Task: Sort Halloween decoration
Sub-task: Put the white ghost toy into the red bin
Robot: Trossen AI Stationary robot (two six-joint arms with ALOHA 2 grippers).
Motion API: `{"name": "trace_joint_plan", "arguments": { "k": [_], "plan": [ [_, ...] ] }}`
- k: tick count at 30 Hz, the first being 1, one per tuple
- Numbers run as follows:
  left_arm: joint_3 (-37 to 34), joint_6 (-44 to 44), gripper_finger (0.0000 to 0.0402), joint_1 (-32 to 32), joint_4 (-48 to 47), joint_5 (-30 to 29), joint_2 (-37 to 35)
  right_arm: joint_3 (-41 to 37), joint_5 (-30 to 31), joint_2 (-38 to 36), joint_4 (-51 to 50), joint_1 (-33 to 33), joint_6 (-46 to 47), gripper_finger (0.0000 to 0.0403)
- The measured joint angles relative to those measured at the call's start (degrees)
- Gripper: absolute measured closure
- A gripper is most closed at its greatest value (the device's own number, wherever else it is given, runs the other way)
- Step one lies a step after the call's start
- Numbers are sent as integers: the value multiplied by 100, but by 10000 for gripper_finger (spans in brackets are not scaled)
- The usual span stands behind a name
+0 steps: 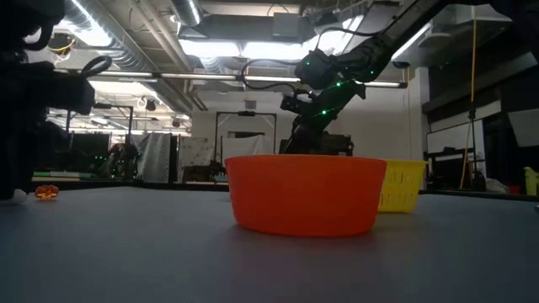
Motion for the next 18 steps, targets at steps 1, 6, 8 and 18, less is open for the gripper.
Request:
{"name": "trace_joint_plan", "arguments": {
  "k": [1,6,8,18],
  "plan": [
    [-54,-2,260,0,66,3,0,0,0,0,0,0,0,221],
    [-227,-27,260,0,298,-1,-9,0,0,-7,-2,0,0,221],
    [-235,-31,260,-2,299,-1,-9,0,0,-9,0,0,0,221],
    [-242,-37,276,0,288,-8,-9,0,0,-9,0,0,0,221]
  ]
}}
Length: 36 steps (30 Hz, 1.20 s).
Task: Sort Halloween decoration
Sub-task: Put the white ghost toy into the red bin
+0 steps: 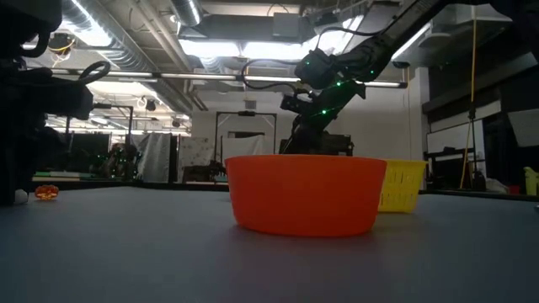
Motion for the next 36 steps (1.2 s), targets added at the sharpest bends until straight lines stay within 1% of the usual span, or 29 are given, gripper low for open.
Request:
{"name": "trace_joint_plan", "arguments": {
  "k": [11,23,28,36],
  "plan": [
    [-4,-2,314,0,-4,2,2,0,0,0,-2,0,-1,221],
    [-5,-4,321,0,31,0,4,0,0,0,0,-2,-1,221],
    [-29,-4,322,0,481,-12,21,0,0,0,0,0,-2,221],
    [-28,-4,322,0,1232,-325,17,0,0,0,2,0,0,221]
  ]
}}
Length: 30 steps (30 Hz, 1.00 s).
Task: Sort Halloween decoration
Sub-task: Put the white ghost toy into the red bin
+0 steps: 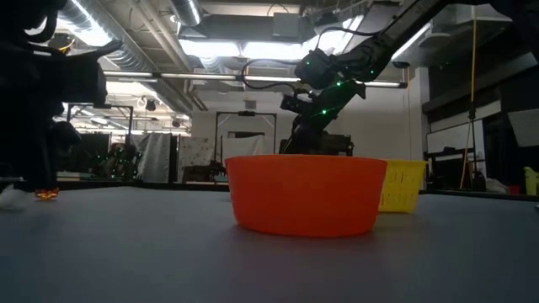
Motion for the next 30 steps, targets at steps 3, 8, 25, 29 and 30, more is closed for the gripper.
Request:
{"name": "trace_joint_plan", "arguments": {
  "k": [3,8,25,29,30],
  "plan": [
    [4,0,322,0,-13,-16,0,0,0,0,-2,0,0,221],
    [9,-2,322,0,-41,195,-4,0,0,0,-2,0,0,221],
    [17,-103,320,0,-74,627,-7,0,-2,0,-4,0,0,221],
    [20,-257,298,0,-209,628,-9,0,-1,0,-3,0,0,221],
    [20,-263,290,0,-277,627,-9,0,-1,0,-4,0,0,221]
  ]
}}
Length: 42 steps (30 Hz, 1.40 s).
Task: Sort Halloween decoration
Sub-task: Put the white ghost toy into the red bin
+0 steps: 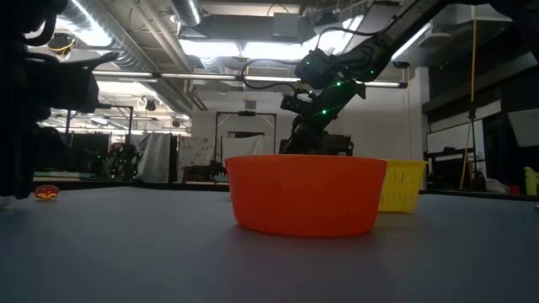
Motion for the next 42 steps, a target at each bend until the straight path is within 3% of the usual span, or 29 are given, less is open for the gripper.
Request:
{"name": "trace_joint_plan", "arguments": {
  "k": [8,30,42],
  "plan": [
    [0,-10,242,0,-98,54,-2,0,0,0,2,0,0,221],
    [0,7,241,-450,-244,-302,2,0,-1,0,-4,2,0,221],
    [33,9,241,-455,-238,-341,352,0,-1,2,-13,2,1,221]
  ]
}}
